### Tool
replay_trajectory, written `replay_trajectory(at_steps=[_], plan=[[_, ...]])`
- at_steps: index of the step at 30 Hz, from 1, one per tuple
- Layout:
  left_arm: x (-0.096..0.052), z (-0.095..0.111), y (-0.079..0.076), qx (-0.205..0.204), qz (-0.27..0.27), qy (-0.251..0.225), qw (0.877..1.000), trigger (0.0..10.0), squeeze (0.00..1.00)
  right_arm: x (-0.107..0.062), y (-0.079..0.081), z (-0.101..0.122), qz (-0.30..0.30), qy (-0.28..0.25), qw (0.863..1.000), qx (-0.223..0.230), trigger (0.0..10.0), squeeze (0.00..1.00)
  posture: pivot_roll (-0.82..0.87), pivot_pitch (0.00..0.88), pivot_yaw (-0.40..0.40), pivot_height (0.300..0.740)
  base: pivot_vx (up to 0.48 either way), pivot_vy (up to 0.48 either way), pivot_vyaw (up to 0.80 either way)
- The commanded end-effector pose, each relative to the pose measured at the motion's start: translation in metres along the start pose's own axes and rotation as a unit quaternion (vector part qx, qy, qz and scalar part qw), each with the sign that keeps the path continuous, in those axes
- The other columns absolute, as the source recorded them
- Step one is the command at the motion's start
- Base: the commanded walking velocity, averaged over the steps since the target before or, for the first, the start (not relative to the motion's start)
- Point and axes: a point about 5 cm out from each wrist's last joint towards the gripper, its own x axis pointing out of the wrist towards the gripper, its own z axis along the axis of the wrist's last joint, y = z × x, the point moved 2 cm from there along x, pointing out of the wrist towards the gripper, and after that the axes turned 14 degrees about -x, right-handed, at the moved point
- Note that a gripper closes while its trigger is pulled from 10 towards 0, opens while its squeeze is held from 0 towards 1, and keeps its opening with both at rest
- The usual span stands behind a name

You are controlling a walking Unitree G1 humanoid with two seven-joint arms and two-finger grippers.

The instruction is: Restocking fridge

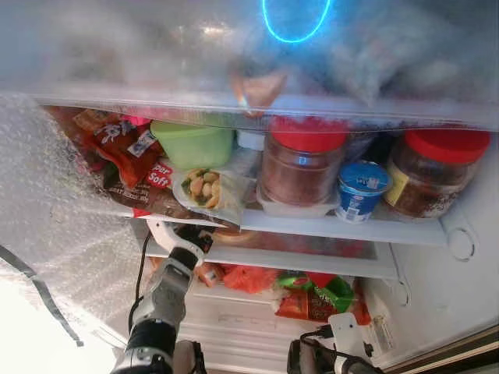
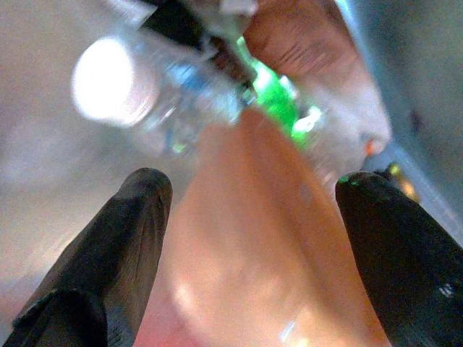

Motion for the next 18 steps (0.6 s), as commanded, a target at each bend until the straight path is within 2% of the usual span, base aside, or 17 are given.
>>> replay_trajectory(at_steps=[1,11,12,16,18], plan=[[-0.003,-0.002,-0.001,0.016,-0.002,0.014,1.000,10.0,0.00,-0.007,0.016,-0.031,0.026,0.057,0.998,0.009,10.0,0.00,-0.01,0.072,0.008,0.622,0.000,0.000,0.00],[-0.017,-0.008,-0.003,0.047,-0.009,0.041,0.998,10.0,0.00,-0.007,0.015,-0.031,0.025,0.056,0.998,0.009,10.0,0.00,-0.01,0.079,0.004,0.622,0.000,0.000,0.00],[-0.021,-0.009,-0.004,0.067,-0.012,0.053,0.996,10.0,0.00,-0.007,0.015,-0.030,0.025,0.056,0.998,0.008,10.0,0.00,-0.01,0.080,0.004,0.622,0.000,0.000,0.00],[-0.027,-0.009,-0.004,0.082,-0.016,0.060,0.995,10.0,0.00,-0.007,0.015,-0.030,0.025,0.054,0.998,0.008,10.0,0.00,-0.01,0.080,0.004,0.622,0.000,0.000,0.00],[-0.032,-0.005,-0.010,0.099,-0.029,0.057,0.993,10.0,0.00,-0.006,0.014,-0.028,0.024,0.053,0.998,0.007,10.0,0.00,0.00,0.085,0.002,0.622,0.000,0.000,0.00]])
